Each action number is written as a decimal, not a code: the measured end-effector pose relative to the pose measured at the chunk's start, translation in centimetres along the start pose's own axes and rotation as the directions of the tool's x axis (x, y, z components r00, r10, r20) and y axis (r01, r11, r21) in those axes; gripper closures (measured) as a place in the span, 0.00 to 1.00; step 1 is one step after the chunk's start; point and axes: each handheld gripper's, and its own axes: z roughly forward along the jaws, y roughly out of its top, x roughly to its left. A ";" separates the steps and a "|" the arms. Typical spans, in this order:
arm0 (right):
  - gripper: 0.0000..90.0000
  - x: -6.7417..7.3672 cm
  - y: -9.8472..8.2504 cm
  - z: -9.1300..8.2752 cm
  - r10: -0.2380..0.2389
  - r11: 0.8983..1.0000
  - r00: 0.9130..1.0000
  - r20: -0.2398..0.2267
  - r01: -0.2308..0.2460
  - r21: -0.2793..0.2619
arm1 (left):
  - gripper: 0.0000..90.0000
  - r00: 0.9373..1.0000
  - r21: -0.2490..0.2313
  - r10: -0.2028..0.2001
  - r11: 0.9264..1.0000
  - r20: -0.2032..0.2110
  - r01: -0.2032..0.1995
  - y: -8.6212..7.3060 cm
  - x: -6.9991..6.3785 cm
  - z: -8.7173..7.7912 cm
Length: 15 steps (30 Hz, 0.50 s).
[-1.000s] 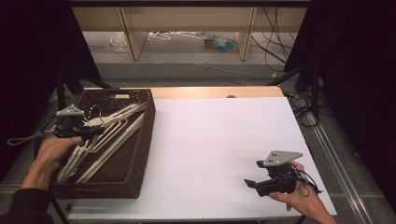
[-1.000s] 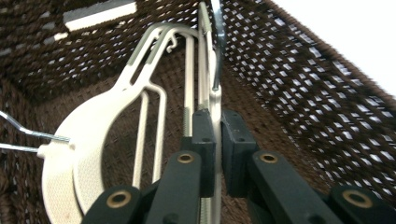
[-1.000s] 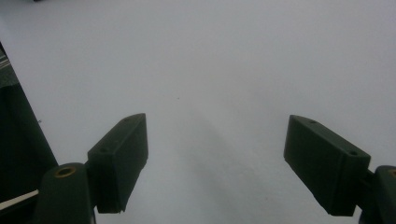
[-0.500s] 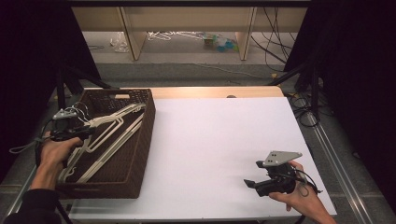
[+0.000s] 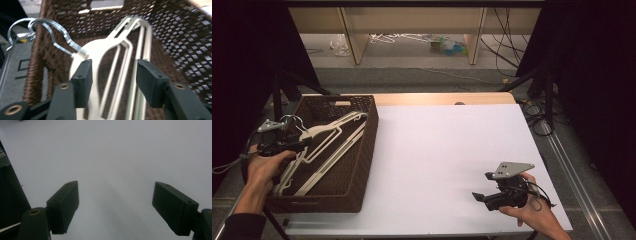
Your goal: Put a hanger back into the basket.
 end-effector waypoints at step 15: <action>0.25 0.1 0.1 0.1 -0.002 1.000 1.000 0.000 0.002 -0.026 | 0.37 0.980 -0.150 0.104 0.986 0.171 -0.078 1.0 -7.1 -2.2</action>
